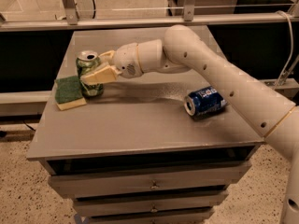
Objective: Move green can near sponge
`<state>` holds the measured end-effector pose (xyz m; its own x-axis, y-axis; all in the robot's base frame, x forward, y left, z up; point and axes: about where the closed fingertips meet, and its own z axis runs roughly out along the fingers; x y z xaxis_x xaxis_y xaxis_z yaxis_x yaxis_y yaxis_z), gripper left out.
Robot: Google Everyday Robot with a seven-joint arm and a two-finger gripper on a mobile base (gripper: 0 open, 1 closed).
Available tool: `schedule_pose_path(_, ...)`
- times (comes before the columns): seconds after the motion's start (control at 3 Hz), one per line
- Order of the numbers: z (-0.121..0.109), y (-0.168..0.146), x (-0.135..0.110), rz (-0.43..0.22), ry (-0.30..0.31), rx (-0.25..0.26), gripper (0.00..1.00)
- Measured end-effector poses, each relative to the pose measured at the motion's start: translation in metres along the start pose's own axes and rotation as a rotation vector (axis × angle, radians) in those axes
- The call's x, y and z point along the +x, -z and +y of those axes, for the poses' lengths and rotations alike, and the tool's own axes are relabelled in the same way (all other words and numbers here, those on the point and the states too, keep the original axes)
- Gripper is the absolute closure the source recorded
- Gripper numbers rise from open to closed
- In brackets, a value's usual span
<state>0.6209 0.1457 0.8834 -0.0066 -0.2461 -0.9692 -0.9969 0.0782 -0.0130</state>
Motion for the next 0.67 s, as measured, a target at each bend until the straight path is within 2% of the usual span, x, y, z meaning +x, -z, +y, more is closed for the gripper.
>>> schedule_pose_path(0.67,-0.0041,-0.0031,0.0063,0.004,0.044,0.007,0.4)
